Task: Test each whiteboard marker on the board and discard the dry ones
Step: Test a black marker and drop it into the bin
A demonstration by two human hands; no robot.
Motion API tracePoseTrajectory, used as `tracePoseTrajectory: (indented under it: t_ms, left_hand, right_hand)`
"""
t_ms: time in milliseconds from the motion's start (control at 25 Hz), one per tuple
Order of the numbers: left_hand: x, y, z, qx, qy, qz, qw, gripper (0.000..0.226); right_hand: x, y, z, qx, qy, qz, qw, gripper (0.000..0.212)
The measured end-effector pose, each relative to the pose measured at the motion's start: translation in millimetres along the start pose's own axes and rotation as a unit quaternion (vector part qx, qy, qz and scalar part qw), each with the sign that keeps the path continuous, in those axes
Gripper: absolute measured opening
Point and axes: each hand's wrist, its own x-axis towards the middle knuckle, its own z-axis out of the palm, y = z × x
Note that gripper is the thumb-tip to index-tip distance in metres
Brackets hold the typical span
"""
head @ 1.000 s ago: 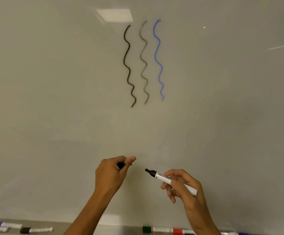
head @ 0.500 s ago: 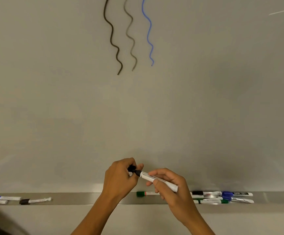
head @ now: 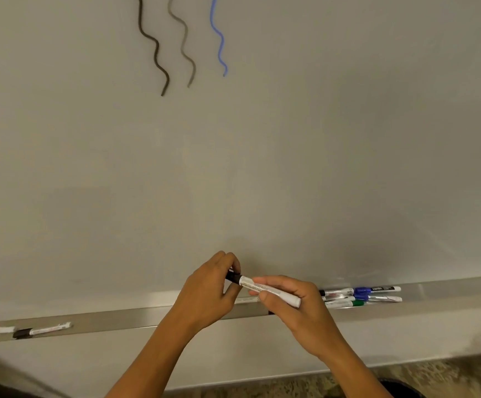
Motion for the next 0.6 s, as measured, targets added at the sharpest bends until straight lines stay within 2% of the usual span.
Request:
tracePoseTrajectory:
  t_ms: [120, 280, 600]
  left_hand:
    - [-0.4, 3.4, -0.5, -0.075, -0.06, 0.006, 0.995, 0.022]
    - [0.4, 7.0, 4.7, -0.094, -0.14, 0.03, 0.985, 0.029]
    - [-4.9, 42.8, 40.0, -0.113, -0.151, 0.035, 0.981, 0.033]
  right_hand:
    - [-3.0, 5.0, -11.6, -0.016, 0.0, 0.021, 1.0, 0.028]
    - [-11.5, 19.7, -25.3, -0.077, -0.003, 0.047, 0.996, 0.025]
    - [-42.7, 29.3, -46.9, -0.09, 0.035, 0.049, 0.994, 0.024]
